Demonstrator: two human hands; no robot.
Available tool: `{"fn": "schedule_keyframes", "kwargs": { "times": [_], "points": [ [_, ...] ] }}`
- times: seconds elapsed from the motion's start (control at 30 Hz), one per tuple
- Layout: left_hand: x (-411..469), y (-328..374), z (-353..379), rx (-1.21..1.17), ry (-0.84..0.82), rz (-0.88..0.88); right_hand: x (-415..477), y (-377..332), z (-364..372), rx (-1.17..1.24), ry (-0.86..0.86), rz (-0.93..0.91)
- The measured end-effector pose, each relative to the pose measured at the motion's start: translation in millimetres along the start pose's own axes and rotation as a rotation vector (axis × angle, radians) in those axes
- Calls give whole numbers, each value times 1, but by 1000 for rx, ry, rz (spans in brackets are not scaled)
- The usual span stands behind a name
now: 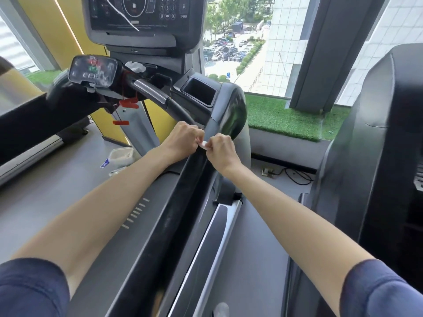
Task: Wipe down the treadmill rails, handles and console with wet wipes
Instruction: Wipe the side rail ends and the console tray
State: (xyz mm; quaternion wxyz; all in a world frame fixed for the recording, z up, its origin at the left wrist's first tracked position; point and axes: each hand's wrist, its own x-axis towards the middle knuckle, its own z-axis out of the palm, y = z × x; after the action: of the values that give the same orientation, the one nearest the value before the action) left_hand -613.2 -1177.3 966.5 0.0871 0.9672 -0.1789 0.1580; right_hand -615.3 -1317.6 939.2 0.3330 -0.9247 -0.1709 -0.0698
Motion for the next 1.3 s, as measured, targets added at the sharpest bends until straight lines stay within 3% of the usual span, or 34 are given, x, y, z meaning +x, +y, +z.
{"fn": "schedule_keyframes", "kwargs": {
  "times": [0.13,1.0,1.3],
  "points": [
    [-27,7,-5,-10,2,-56,-25,-13,2,18,-8,21],
    [-305,51,-66,-46,-43,161,-302,-149,58,20,82,137],
    [-383,72,-85,8,-64,102,-369,-174,72,-35,65,51]
  ]
}}
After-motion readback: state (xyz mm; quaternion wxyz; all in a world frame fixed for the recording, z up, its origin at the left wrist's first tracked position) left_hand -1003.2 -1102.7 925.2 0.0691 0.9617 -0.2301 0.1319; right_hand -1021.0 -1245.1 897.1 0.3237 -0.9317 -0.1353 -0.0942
